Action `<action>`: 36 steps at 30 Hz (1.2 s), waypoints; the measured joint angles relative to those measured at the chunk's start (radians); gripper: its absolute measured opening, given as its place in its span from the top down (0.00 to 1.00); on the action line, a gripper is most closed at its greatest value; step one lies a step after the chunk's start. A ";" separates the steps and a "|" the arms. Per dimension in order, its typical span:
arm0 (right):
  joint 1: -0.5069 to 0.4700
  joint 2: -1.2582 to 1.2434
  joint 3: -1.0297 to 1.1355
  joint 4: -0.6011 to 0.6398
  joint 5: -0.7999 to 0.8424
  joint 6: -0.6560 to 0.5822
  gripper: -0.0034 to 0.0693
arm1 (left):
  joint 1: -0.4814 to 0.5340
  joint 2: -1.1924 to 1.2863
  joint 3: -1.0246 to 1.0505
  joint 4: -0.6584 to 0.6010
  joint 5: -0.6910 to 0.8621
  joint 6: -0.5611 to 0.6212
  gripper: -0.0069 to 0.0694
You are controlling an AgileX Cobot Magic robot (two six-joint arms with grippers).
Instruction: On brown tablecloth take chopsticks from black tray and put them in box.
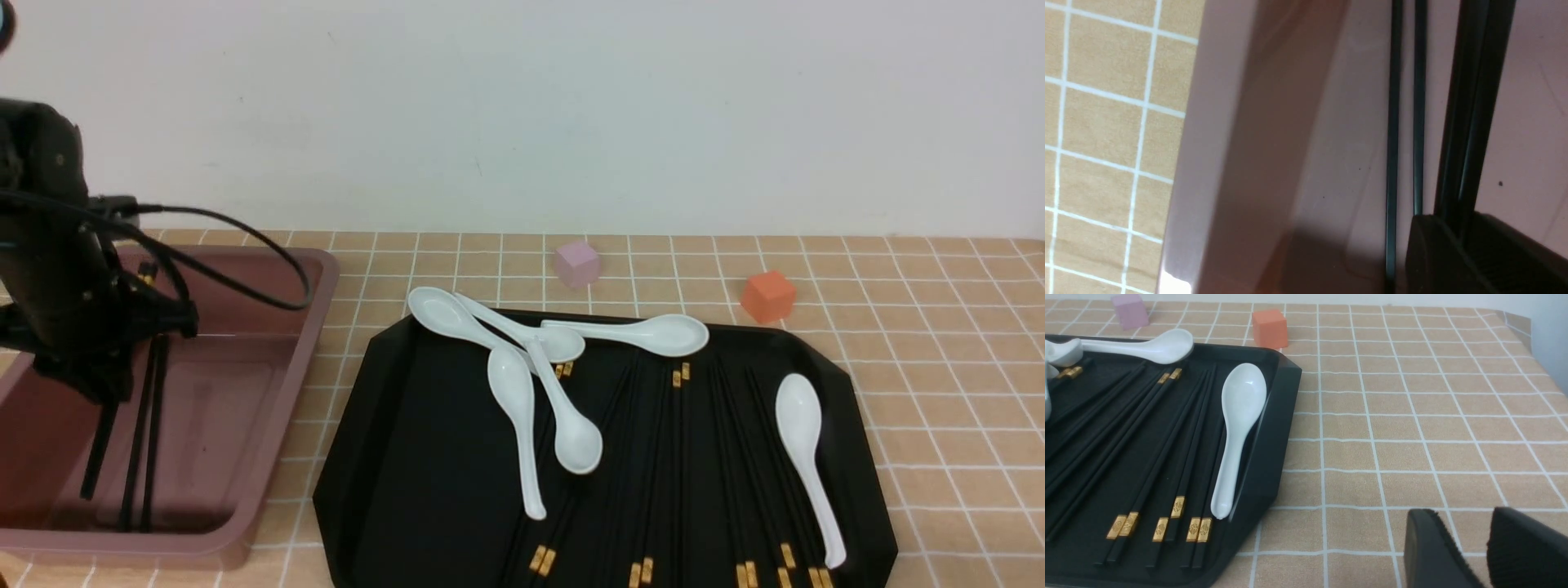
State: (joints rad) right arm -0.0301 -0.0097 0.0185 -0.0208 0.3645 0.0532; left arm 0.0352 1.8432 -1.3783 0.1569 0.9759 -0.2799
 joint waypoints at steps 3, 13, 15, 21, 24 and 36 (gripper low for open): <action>0.000 0.000 0.000 0.000 0.000 0.000 0.62 | 0.000 0.001 0.000 0.008 0.001 0.000 0.66; 0.000 0.000 0.000 0.000 0.000 0.000 0.62 | -0.001 -0.048 0.000 0.008 0.147 -0.040 0.52; 0.000 0.000 0.000 0.000 0.000 0.000 0.62 | -0.001 -0.102 0.000 0.010 0.181 -0.037 0.64; 0.000 0.000 0.000 0.000 0.000 0.000 0.62 | -0.001 -0.258 0.000 0.007 0.240 -0.007 0.93; 0.000 0.000 0.000 -0.001 0.000 0.000 0.62 | -0.001 -0.387 0.006 -0.022 0.248 -0.003 0.93; 0.000 0.000 0.000 0.000 0.000 0.000 0.62 | -0.001 -1.176 0.516 -0.474 -0.020 0.259 0.93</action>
State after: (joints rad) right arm -0.0301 -0.0097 0.0185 -0.0212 0.3645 0.0532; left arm 0.0341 0.6668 -0.8624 -0.3174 0.9564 -0.0205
